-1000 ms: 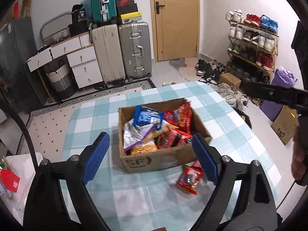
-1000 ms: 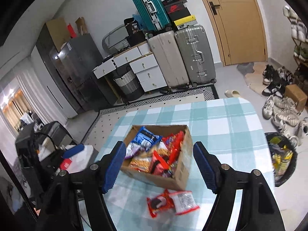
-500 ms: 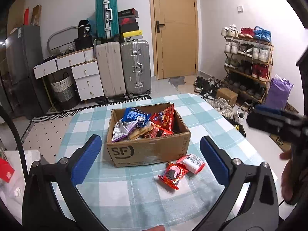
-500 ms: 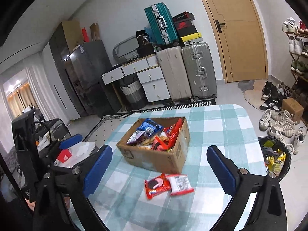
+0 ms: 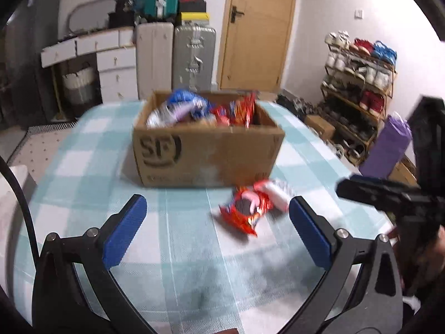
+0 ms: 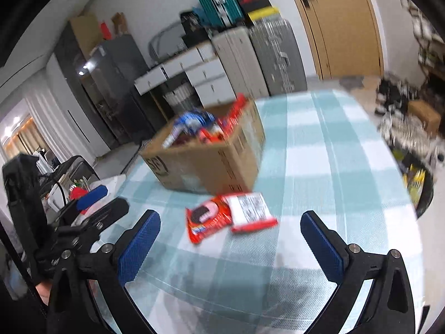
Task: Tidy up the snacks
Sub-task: 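Move both grippers back toward the red Oreo and white packs, then lower the right gripper onto the white-and-red pack and close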
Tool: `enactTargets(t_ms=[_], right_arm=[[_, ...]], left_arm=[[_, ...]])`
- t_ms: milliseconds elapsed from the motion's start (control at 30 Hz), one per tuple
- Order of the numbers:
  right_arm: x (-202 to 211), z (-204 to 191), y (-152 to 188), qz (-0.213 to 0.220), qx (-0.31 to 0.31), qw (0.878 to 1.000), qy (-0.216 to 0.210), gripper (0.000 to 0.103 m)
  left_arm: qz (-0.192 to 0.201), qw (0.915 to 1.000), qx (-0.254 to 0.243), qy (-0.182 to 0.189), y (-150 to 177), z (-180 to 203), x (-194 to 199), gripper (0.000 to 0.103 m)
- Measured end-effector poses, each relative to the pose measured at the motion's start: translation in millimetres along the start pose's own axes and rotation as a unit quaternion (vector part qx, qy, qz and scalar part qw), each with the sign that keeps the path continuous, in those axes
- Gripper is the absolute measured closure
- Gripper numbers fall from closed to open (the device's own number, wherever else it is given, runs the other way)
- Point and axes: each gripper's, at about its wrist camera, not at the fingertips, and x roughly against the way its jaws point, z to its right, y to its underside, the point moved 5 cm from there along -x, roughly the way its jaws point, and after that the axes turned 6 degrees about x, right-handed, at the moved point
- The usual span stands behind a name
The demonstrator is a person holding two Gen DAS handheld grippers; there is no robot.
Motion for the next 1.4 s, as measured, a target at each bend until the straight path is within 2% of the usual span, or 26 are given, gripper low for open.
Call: enactTargets(t_ms=[133, 267, 333, 533, 700, 767, 833, 933, 1000, 1233, 1400], right_arm=[[-32, 17, 3, -0.038, -0.001, 0.999, 0.014, 0.001], [-64, 32, 5, -0.078, 0.005, 0.996, 0.036, 0.001], [-79, 37, 7, -0.102, -0.003, 0.995, 0.025, 0.001], [-103, 34, 4, -0.112, 0.02, 0.993, 0.019, 0.001], [-118, 28, -1, -0.114, 0.044, 0.992, 0.036, 0.001], [-122, 26, -3, -0.113, 0.049, 0.992, 0.039, 0.002], [-123, 23, -4, -0.109, 0.058, 0.991, 0.047, 0.011], [-123, 18, -4, -0.108, 0.068, 0.99, 0.051, 0.033], [-122, 14, -3, -0.109, 0.073, 0.989, 0.061, 0.054], [-113, 6, 4, -0.096, 0.074, 0.99, 0.066, 0.059], [-84, 3, 3, -0.063, 0.021, 0.997, 0.041, 0.059]], left_arm=[[-0.002, 0.9999, -0.01, 0.004, 15, -3, -19, 0.001], [-0.006, 0.9999, 0.005, 0.011, 21, -9, -30, 0.001], [-0.012, 0.9998, 0.01, 0.013, 25, -13, -37, 0.001], [-0.019, 0.9997, -0.016, 0.008, 27, -10, -50, 0.001], [-0.024, 0.9995, -0.007, 0.017, 26, -11, -48, 0.001], [-0.022, 0.9997, 0.0, 0.01, 25, -15, -48, 0.001], [-0.028, 0.9995, 0.011, 0.006, 25, -21, -52, 0.001], [-0.036, 0.9989, 0.031, 0.0, 24, -29, -54, 0.001], [-0.045, 0.9979, 0.047, -0.002, 25, -35, -59, 0.001], [-0.067, 0.9926, 0.101, 0.001, 26, -57, -71, 0.001], [-0.063, 0.9936, 0.094, -0.009, 27, -57, -73, 0.001]])
